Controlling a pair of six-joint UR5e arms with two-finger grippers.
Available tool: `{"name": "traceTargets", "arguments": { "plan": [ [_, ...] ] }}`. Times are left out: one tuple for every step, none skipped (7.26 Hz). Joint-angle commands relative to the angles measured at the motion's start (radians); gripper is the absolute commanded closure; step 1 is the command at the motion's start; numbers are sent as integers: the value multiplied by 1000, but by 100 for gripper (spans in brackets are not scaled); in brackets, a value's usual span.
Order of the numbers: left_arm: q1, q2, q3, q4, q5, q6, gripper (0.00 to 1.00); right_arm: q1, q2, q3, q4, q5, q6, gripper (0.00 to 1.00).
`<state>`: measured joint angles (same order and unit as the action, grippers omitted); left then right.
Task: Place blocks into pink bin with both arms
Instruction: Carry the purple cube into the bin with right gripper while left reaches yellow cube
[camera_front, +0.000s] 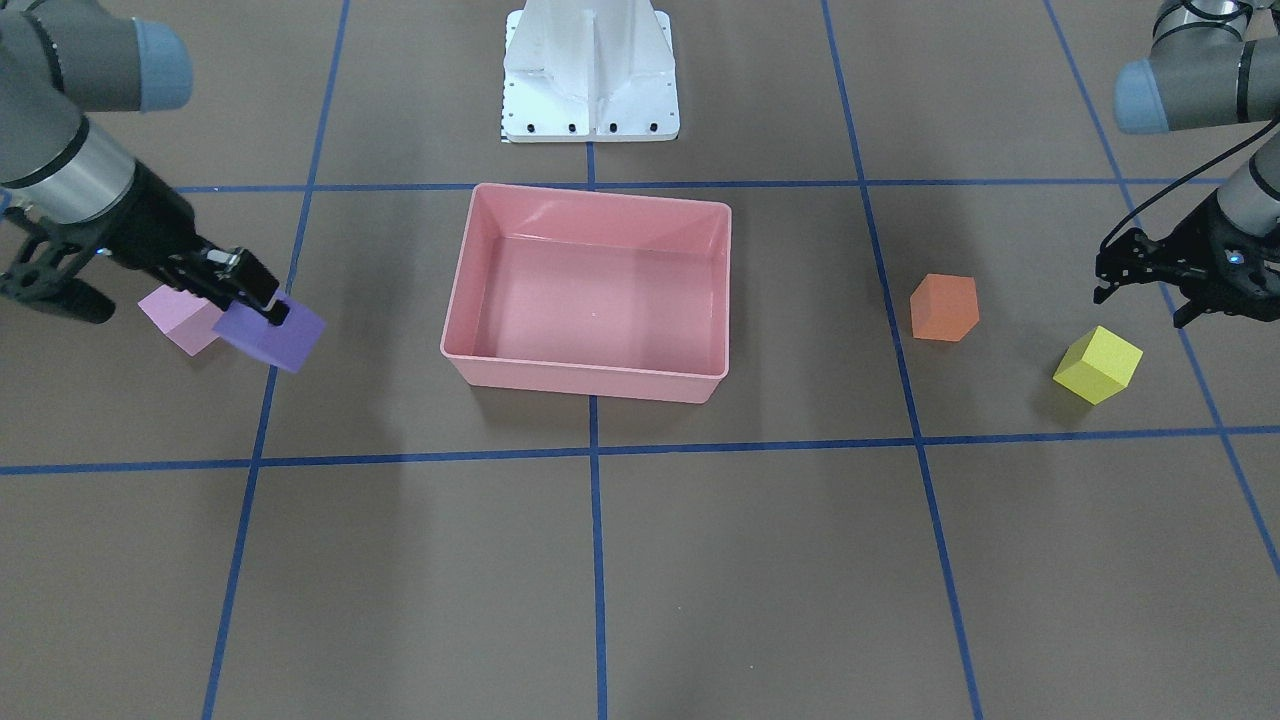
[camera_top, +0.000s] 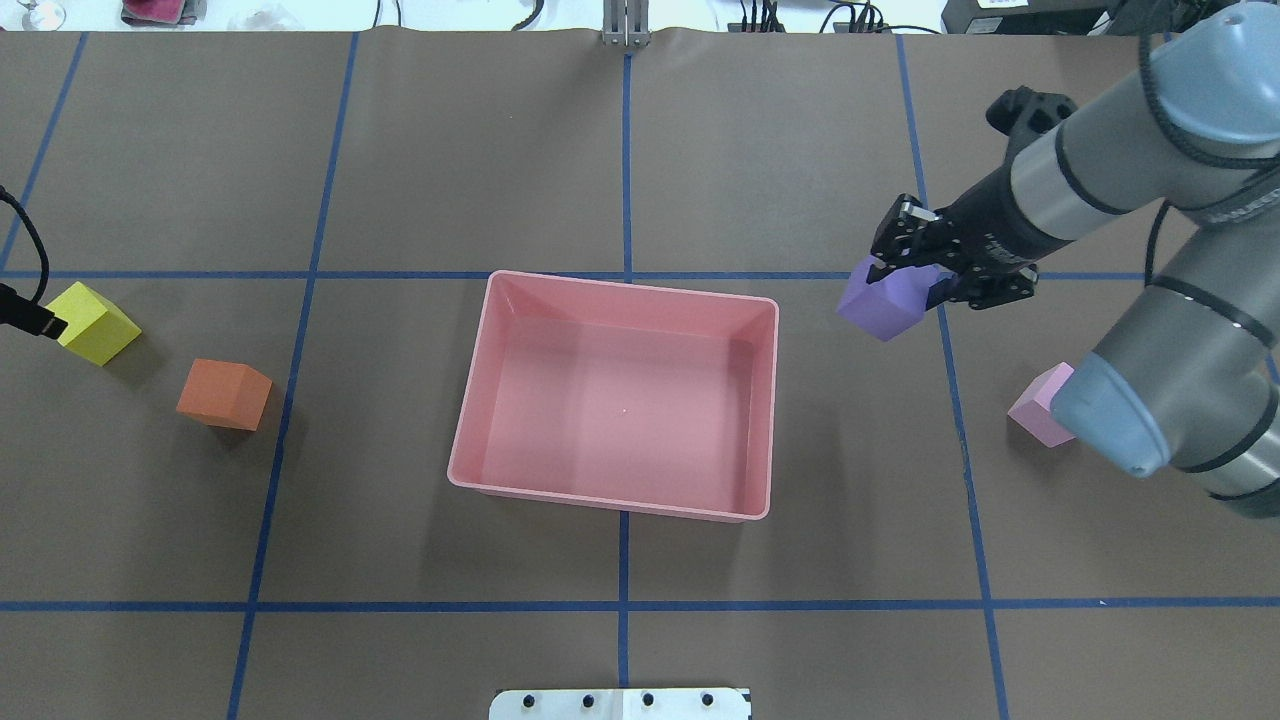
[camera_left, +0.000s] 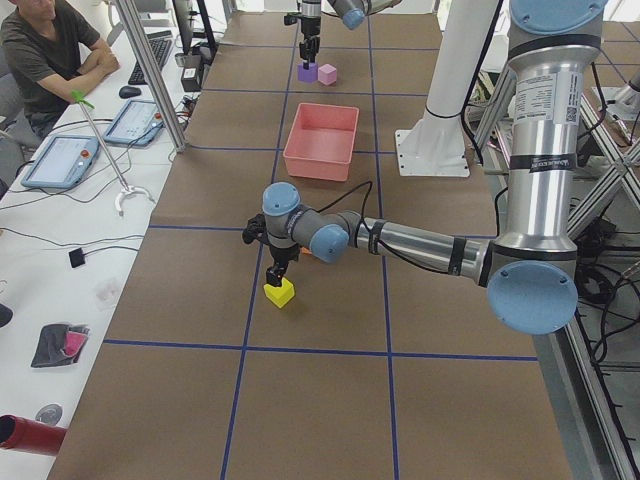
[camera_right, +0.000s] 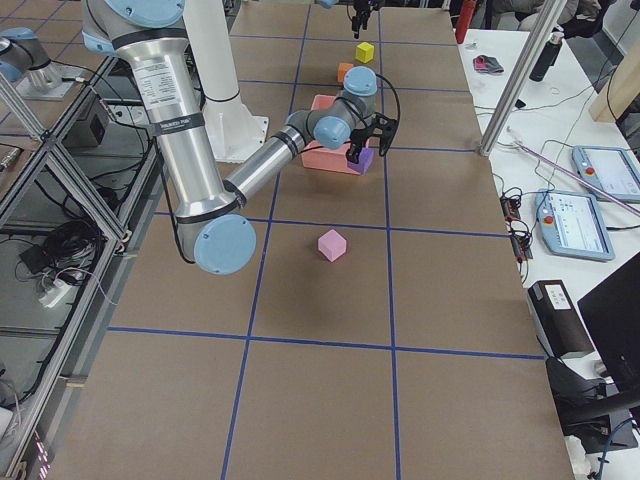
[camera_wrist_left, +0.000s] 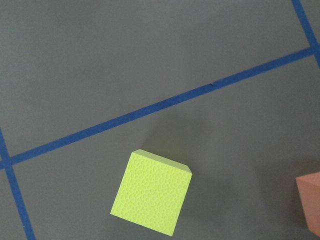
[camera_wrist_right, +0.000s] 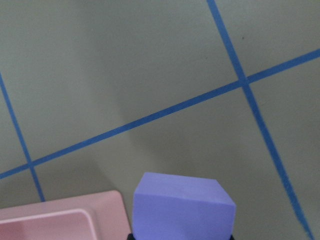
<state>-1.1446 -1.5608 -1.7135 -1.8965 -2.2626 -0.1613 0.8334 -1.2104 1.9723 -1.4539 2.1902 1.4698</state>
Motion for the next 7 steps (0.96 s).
{"name": "traceTargets", "arguments": {
  "plan": [
    [0, -18, 23, 2, -23, 54, 3, -164, 130, 13, -136, -148, 72, 100],
    [0, -27, 32, 2, -25, 55, 3, -207, 146, 11, -135, -176, 99, 100],
    [0, -31, 43, 1, -23, 55, 3, -239, 163, 10, -135, -190, 113, 100],
    [2, -39, 54, -3, -15, 57, 3, -282, 164, 10, -135, -231, 122, 100],
    [0, -56, 77, 1, -15, 69, 3, -310, 167, 10, -134, -250, 130, 100],
    [2, -91, 112, -1, -15, 69, 3, -339, 166, 0, -134, -256, 130, 100],
    [2, -126, 156, -4, -15, 69, 3, -364, 167, -4, -129, -277, 130, 92]
  ]
}}
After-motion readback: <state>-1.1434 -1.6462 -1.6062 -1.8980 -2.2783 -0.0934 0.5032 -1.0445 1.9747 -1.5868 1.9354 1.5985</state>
